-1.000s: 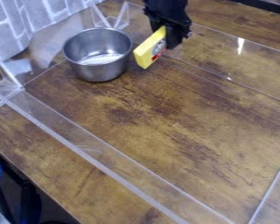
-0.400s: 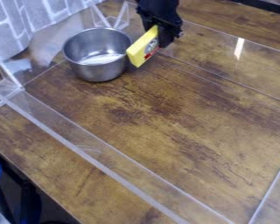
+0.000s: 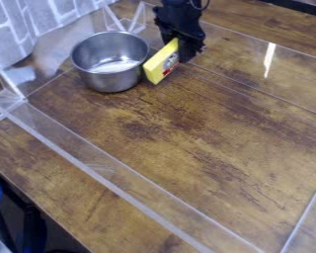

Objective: Move the yellow butter to the left side of the table

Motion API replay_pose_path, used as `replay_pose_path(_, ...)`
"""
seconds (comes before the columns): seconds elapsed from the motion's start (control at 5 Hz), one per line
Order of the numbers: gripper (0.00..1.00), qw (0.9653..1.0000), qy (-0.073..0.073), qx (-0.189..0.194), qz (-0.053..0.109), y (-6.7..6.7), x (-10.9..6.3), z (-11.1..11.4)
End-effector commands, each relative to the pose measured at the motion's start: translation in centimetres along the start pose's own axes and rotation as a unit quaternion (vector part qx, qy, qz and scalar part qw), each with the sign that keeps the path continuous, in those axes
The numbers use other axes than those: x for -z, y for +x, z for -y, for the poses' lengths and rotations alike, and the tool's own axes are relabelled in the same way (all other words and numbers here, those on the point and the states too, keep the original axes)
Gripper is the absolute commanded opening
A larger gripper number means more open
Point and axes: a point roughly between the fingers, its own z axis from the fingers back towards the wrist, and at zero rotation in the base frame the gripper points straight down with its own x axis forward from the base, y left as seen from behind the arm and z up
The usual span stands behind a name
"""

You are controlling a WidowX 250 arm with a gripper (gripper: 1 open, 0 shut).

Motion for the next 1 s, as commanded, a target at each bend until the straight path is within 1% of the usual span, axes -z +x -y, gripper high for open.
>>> replay_pose_path(0.0,0.00,0.9995,0.015,-0.008,0.028,0.8,-1.9,-1.4)
replay_pose_path(0.6,0.00,0.9995,0.020,-0.006,0.024,1.4,-3.1,-1.9)
replay_pose_path(0.8,0.00,0.9995,0.021,-0.006,0.024,1.4,-3.0,-1.9)
